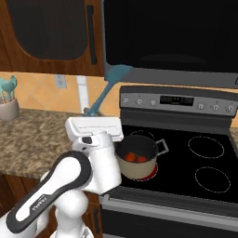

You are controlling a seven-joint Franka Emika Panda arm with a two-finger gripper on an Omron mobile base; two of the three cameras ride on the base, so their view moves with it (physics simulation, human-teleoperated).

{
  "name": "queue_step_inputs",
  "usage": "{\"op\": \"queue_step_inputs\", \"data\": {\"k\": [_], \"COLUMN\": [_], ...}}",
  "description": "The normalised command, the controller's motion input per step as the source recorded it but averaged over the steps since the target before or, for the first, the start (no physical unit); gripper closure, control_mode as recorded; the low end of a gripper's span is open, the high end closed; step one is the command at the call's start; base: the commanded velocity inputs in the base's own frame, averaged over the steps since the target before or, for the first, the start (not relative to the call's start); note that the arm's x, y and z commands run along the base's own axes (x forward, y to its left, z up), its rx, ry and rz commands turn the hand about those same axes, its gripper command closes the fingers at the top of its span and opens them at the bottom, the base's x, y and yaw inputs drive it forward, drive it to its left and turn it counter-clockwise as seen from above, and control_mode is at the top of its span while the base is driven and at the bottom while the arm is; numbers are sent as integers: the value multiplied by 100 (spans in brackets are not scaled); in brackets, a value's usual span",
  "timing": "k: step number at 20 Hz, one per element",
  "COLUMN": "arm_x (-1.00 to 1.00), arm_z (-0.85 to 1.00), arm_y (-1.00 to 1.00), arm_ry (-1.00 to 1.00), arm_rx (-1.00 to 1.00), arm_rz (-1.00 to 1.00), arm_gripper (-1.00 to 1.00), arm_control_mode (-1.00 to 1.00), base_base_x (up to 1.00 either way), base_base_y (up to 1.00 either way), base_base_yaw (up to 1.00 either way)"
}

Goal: Put the tomato and bell pepper in the pot. Retrieve the spatula and lightly stir the vegetables in the pot.

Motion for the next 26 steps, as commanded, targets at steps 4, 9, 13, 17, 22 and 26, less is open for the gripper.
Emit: {"op": "queue_step_inputs", "data": {"k": [4,9,13,17,22,26], "arm_x": [-79,-41,-14,-3,-17,-19], "arm_z": [73,74,63,48,13,0], "arm_y": [78,87,58,39,7,0], "arm_ry": [-34,-33,6,34,33,9], "arm_rx": [39,60,78,87,99,97], "arm_rz": [-27,-3,14,26,31,10], "arm_gripper": [100,100,100,100,100,100], "arm_control_mode": [-100,-100,-100,-100,-100,-100], "base_base_x": [0,0,0,0,0,0], "base_base_y": [0,0,0,0,0,0], "base_base_yaw": [0,0,0,0,0,0]}}
